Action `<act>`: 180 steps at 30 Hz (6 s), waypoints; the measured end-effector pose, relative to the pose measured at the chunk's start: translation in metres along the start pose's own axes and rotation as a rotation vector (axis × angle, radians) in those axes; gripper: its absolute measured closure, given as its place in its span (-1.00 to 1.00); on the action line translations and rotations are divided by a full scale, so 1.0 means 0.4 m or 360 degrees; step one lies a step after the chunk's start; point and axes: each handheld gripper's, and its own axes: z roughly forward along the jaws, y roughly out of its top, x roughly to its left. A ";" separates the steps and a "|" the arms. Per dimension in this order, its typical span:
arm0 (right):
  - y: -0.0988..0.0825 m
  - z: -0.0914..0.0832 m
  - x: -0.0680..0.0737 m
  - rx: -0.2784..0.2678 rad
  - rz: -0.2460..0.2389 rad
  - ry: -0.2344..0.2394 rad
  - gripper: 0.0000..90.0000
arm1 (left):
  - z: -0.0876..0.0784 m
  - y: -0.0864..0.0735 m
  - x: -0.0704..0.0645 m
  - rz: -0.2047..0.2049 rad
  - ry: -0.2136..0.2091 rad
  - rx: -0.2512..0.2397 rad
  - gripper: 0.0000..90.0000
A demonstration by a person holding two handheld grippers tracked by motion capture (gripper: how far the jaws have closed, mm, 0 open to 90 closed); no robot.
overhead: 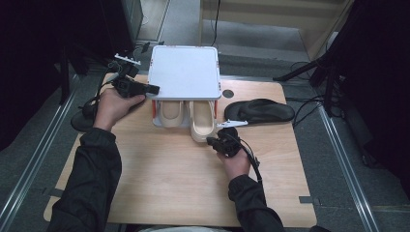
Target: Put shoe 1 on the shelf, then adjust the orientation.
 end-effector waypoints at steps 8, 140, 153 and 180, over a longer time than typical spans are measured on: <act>0.052 0.042 0.005 0.0011 -0.0020 -0.0029 1.00 | 0.000 0.000 -0.001 0.0004 0.0002 0.0001 1.00; -0.114 -0.300 -0.107 -0.0225 0.0017 0.0096 -0.18 | 0.023 -0.190 0.225 -0.0355 0.0646 -0.0046 1.00; -0.120 -0.294 -0.102 -0.0203 0.0005 0.0094 -0.17 | 0.073 -0.200 0.288 -0.0438 0.0718 -0.0032 1.00; -0.114 -0.292 -0.112 -0.0200 0.0019 0.0094 -0.17 | 0.046 -0.241 0.270 -0.0423 0.0639 0.0092 1.00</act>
